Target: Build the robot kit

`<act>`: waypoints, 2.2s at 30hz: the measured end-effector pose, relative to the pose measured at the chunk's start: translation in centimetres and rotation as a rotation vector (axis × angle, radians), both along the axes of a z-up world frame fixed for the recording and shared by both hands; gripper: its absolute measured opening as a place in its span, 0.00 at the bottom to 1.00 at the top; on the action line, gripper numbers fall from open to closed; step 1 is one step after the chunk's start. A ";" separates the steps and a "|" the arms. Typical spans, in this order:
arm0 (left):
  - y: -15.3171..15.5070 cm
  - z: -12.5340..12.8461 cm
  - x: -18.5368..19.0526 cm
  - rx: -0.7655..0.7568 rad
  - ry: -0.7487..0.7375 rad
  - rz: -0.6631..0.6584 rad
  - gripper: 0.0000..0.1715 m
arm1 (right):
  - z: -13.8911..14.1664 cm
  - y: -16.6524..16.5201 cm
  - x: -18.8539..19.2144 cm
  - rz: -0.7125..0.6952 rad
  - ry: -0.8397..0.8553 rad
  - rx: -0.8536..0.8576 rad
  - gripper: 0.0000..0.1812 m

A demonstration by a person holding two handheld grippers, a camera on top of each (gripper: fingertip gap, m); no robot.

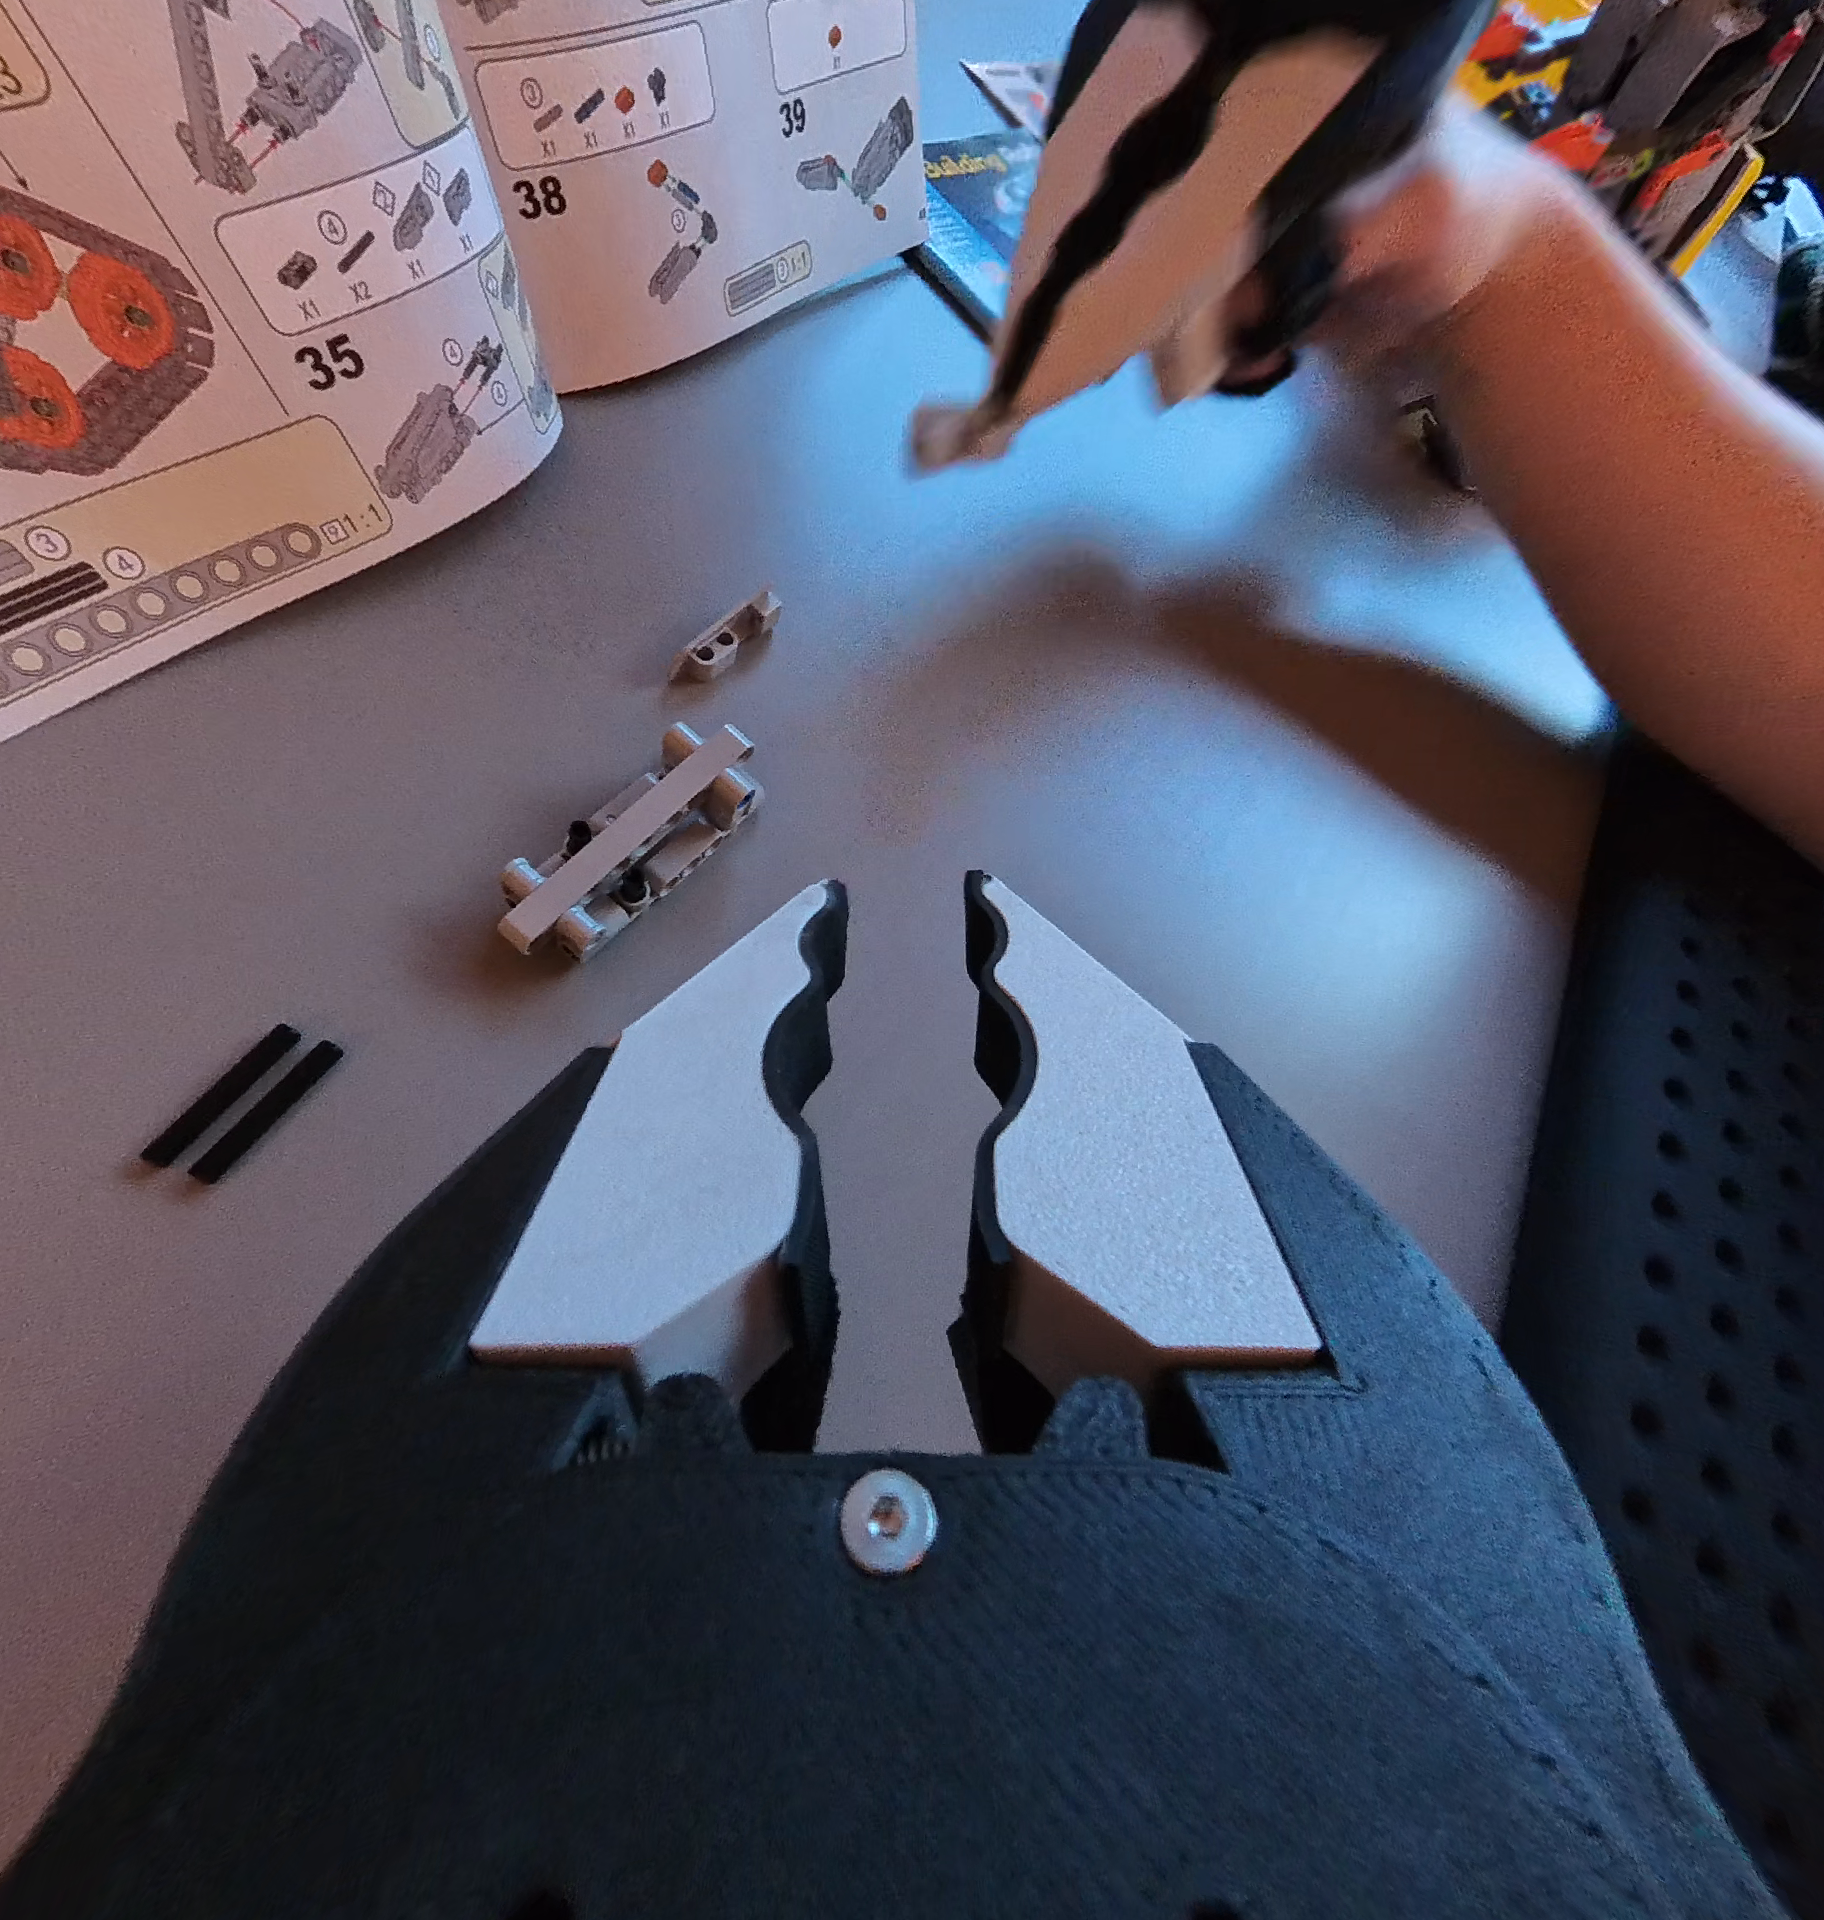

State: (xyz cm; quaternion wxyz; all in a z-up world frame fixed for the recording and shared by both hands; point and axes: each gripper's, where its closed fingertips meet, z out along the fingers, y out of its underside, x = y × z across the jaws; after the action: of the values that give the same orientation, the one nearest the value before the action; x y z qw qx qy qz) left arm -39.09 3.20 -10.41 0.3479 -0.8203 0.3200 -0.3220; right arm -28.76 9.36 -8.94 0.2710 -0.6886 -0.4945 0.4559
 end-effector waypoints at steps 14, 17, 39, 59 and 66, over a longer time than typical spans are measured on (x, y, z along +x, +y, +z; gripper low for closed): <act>0.0 0.0 0.0 0.004 0.000 0.001 0.11 | 14.3 -8.3 2.7 0.246 0.331 -0.169 0.00; 0.0 -0.2 0.1 0.001 0.011 -0.002 0.11 | 14.0 -8.0 2.8 0.243 0.335 -0.207 0.00; 0.3 -1.2 -0.4 -0.006 0.059 0.012 0.11 | -6.2 3.3 0.9 -0.008 -0.232 0.547 0.01; 1.4 0.3 -2.5 0.011 -0.011 0.105 0.12 | -3.1 3.1 -2.0 -0.191 -0.194 0.359 0.00; 3.5 4.8 -5.6 0.245 -0.131 0.286 0.08 | -4.8 2.6 -5.3 -0.252 -0.328 0.470 0.00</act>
State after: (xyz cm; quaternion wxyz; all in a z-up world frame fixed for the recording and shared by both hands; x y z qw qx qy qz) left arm -44.71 6.73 -5.60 0.5075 -0.7861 0.2139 -0.2807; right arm -34.07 11.99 -13.71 0.3939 -0.7274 -0.5340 0.1748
